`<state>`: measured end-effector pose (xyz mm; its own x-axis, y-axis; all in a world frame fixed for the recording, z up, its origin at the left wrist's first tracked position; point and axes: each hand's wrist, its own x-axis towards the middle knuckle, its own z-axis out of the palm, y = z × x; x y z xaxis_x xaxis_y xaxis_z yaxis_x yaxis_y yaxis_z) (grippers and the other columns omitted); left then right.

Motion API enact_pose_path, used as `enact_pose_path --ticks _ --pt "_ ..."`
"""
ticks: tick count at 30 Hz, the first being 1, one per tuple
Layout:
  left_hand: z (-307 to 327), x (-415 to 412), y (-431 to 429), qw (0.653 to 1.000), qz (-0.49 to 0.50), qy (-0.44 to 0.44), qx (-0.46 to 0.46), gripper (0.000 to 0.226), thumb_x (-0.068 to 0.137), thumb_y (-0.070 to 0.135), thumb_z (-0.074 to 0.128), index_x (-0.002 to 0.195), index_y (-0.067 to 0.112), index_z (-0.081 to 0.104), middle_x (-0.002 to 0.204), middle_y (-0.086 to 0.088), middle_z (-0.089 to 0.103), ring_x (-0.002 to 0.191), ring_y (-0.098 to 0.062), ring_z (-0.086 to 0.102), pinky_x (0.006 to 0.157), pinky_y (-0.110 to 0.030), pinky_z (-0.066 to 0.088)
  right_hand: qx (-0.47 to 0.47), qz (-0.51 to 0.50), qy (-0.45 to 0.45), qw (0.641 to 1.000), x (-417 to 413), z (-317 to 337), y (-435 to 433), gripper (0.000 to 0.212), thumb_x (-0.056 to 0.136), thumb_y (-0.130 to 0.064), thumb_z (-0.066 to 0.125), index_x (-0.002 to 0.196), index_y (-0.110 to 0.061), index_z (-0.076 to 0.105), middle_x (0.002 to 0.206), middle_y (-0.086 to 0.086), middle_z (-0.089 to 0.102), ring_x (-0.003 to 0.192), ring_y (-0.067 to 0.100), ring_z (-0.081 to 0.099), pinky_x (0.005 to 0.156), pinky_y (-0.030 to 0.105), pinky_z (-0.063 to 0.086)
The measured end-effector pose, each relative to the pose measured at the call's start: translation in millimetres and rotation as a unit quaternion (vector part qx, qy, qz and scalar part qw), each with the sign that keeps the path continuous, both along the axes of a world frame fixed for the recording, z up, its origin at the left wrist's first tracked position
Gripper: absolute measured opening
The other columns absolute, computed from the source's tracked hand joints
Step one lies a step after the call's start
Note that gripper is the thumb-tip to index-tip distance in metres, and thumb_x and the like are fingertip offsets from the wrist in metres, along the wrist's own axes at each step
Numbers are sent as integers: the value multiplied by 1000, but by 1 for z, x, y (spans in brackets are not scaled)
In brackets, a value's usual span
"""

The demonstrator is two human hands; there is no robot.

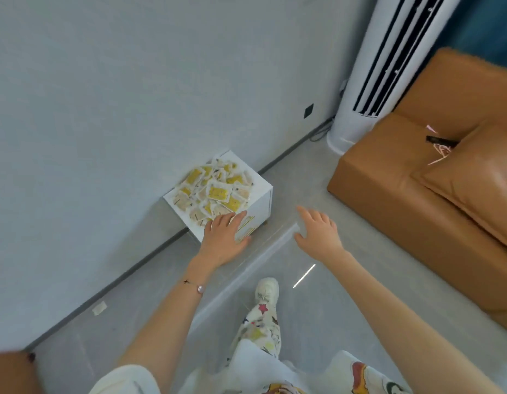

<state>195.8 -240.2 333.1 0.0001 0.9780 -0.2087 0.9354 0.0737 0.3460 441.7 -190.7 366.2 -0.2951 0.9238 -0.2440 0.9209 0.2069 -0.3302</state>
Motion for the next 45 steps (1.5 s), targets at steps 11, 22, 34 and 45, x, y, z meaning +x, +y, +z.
enact_pose_path --ticks 11,22,34,45 --pt "-43 -66 159 991 118 -65 -9 67 90 56 43 149 31 26 151 -2 36 140 -26 31 113 -46 25 -6 86 -36 996 -80 -18 194 67 93 -32 50 151 -27 17 147 3 35 140 26 24 114 39 18" --pt "-106 -134 225 954 276 -117 -35 80 79 68 30 148 29 31 148 0 42 137 -25 37 113 -43 28 -125 131 -52 982 -166 -92 328 65 94 -39 50 150 -29 19 151 4 33 141 28 25 115 44 21" --pt "-332 -149 222 844 501 -156 -115 70 91 45 56 149 19 28 152 -5 36 138 -27 36 112 -43 30 -241 149 -103 954 -235 -341 382 75 88 -44 61 149 -27 22 148 3 35 133 27 35 105 44 35" --pt "-388 -120 213 765 624 -135 -85 96 66 66 68 143 19 38 148 -15 35 135 -36 33 102 -56 40 -185 108 -92 972 -250 -417 349 106 66 -56 78 148 -31 17 140 10 28 123 32 36 98 47 42"
